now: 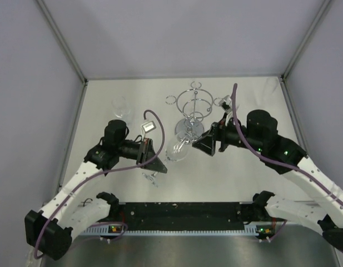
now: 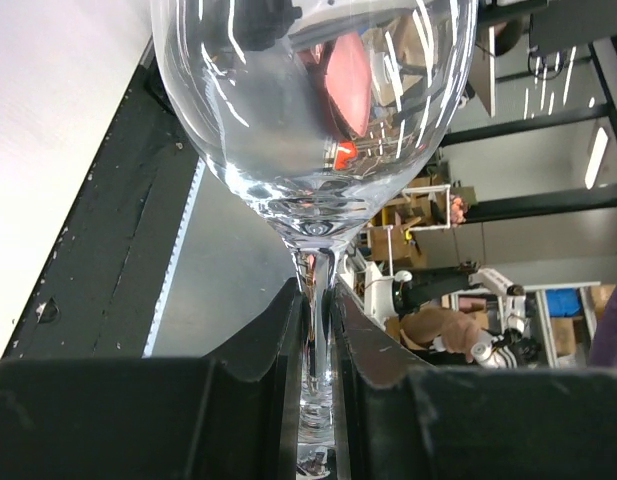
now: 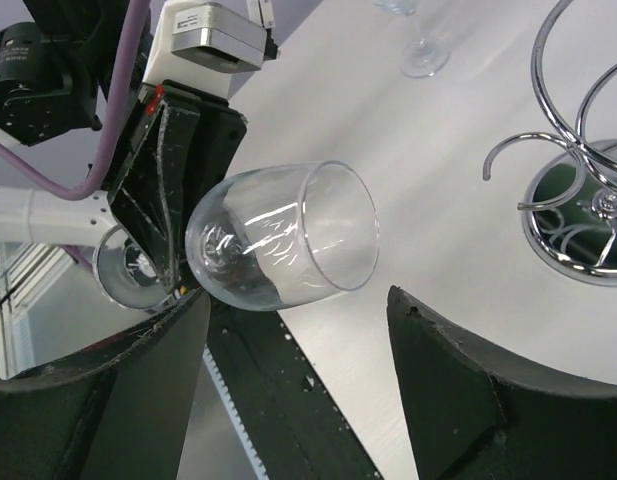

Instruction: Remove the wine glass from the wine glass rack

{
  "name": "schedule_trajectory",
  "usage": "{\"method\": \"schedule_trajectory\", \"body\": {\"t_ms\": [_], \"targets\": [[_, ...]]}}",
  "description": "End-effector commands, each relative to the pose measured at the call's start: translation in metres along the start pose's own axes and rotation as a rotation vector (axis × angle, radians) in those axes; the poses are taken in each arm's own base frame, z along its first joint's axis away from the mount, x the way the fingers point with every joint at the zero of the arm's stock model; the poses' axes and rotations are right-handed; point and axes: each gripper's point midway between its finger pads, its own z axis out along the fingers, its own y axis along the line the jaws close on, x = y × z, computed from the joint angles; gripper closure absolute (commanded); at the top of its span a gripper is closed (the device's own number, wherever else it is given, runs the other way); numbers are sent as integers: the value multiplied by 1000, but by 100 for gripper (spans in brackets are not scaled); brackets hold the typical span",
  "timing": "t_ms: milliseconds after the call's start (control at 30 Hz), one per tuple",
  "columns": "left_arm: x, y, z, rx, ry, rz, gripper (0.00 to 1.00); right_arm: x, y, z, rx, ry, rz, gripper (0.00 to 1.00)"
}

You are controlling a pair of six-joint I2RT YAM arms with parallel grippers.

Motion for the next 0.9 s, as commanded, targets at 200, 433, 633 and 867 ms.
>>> {"method": "schedule_trajectory", "body": {"t_ms": [200,433,633,867], "targets": [[24,-51,-5,123,61,299,100,-22,42,-13,-202,5,-42,28],[29,-53,-4,133,69,307,100,-12,65,-10,-358,73,-20,31],[31,-56,-3,141,76,321,100,-13,82,-4,-493,87,12,34],[33,-56,-3,144,81,325,100,-11,87,1,-547,116,23,53]]}}
